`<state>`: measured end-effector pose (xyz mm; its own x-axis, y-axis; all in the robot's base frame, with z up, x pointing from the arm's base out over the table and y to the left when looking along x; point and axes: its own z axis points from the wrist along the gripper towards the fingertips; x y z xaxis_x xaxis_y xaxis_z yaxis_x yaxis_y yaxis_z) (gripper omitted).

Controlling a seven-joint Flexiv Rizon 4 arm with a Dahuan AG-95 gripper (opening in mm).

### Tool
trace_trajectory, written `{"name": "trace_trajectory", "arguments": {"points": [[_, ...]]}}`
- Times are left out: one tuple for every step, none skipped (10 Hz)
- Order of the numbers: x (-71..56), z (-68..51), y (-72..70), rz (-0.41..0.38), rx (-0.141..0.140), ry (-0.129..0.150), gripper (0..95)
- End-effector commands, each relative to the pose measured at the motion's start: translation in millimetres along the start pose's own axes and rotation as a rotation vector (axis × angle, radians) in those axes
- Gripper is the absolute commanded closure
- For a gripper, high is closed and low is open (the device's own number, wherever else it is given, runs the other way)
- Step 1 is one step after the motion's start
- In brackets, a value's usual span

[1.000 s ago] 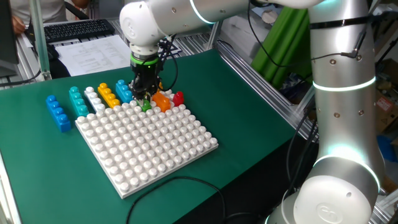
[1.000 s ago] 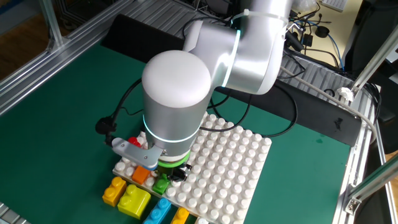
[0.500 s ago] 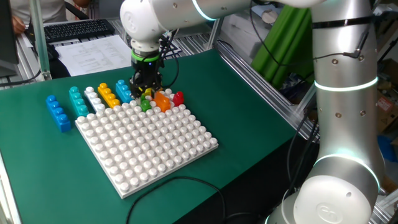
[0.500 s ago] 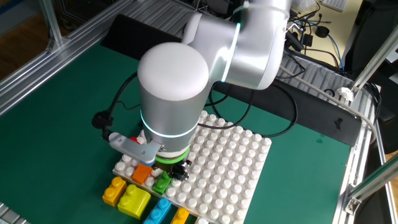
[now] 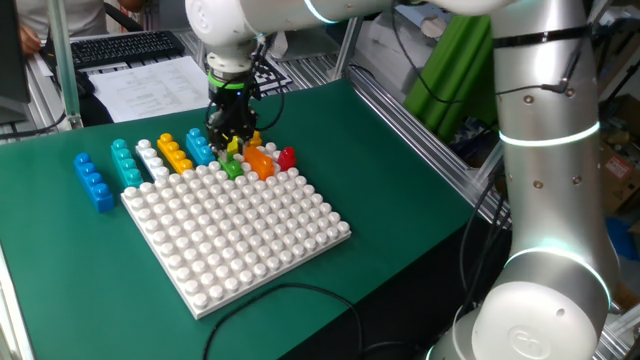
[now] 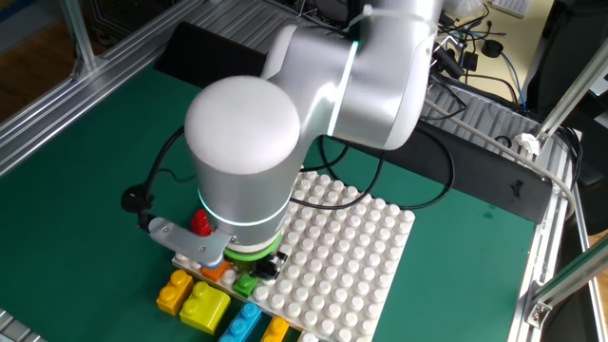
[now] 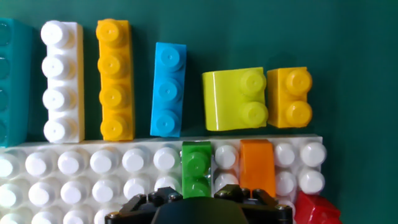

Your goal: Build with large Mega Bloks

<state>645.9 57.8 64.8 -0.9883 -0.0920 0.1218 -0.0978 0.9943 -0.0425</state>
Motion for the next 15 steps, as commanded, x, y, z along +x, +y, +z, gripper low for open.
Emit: {"name": "trace_trajectory", "arguments": {"points": [[3.4, -1.0, -0.3, 0.001, 0.004, -0.006, 95.0], [3.3, -0.6, -0.3, 0.0, 0.005, -0.006, 95.0], [2.2, 2.5, 0.3, 0.002, 0.004, -0.007, 95.0], [1.4, 4.7, 0.3, 0.002, 0.004, -0.009, 95.0], [0.3, 7.7, 0.7, 0.002, 0.004, -0.01, 95.0], [-0.5, 9.0, 0.2, -0.001, 0.005, -0.011, 95.0], [-1.2, 8.4, 0.0, -0.001, 0.004, -0.009, 95.0], [-0.9, 6.7, -0.3, -0.003, 0.004, -0.008, 95.0], [0.3, 2.5, -1.3, -0.005, 0.004, -0.006, 95.0], [1.7, -1.7, -2.3, -0.005, 0.01, -0.009, 95.0], [4.9, -10.5, -7.4, -0.002, 0.017, -0.012, 95.0], [6.2, -14.2, -10.9, -0.001, 0.017, -0.011, 95.0], [8.3, -22.5, -21.3, -0.007, 0.018, -0.01, 95.0], [9.4, -26.1, -27.0, -0.012, 0.018, -0.009, 95.0], [10.2, -29.8, -33.4, -0.02, 0.02, -0.007, 95.0]]}}
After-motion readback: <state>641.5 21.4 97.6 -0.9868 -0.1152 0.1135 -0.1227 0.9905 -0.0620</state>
